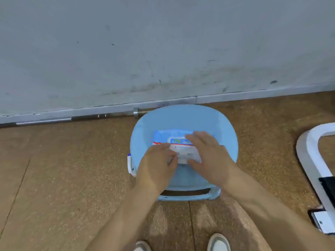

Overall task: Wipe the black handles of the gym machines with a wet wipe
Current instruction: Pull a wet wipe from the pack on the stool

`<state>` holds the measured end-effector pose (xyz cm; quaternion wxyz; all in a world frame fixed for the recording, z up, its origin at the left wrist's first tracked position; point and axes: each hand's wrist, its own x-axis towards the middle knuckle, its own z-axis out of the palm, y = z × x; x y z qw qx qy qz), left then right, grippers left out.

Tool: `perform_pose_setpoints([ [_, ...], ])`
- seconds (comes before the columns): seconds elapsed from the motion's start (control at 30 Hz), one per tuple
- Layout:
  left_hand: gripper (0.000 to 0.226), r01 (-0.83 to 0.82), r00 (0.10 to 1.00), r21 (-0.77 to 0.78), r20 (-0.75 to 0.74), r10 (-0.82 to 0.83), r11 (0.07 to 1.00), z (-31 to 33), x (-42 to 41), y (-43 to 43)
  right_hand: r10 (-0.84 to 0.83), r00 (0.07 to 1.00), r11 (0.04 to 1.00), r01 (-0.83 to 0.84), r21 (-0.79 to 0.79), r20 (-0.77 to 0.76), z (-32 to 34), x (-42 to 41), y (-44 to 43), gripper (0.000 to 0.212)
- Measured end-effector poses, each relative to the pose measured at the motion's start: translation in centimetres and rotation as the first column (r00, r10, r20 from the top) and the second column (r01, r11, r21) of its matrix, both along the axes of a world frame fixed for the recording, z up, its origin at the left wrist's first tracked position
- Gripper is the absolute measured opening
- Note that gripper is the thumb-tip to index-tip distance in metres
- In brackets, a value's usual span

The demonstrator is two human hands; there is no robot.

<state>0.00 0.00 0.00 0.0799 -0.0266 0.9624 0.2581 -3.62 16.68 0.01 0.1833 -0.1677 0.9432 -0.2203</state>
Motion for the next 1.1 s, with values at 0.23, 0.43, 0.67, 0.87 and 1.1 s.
perform_pose_setpoints([
  [0.23, 0.036, 0.058, 0.952, 0.120, -0.306, -0.019, 0.991, -5.6, -3.4, -3.4, -0.066, 0.998, 0.980, 0.061, -0.191, -0.020, -1.9, -4.6, 0.5, 0.022],
  [0.43, 0.029, 0.282, 0.923, -0.196, -0.212, -0.321, 0.939, -4.5, -7.2, -4.1, -0.192, 0.976, 0.933, 0.150, -0.326, -0.102, -3.8, -7.0, 0.3, 0.015],
  [0.67, 0.039, 0.300, 0.902, -0.352, -0.198, -0.384, 0.887, -3.9, -7.0, -3.5, -0.184, 0.747, 0.975, 0.058, -0.213, -0.639, -4.5, -6.7, -1.0, 0.038],
  [0.87, 0.027, 0.271, 0.867, -0.296, -0.337, -0.366, 0.916, -5.3, -6.7, -2.2, 0.045, 0.981, 0.997, -0.057, -0.060, -0.190, -1.5, -4.4, 0.5, 0.024],
  [1.1, 0.011, 0.354, 0.883, 0.017, -0.335, -0.328, 0.935, -5.6, -7.2, -2.7, 0.017, 0.968, 1.000, -0.012, 0.021, -0.249, -2.7, -4.5, 0.5, 0.006],
])
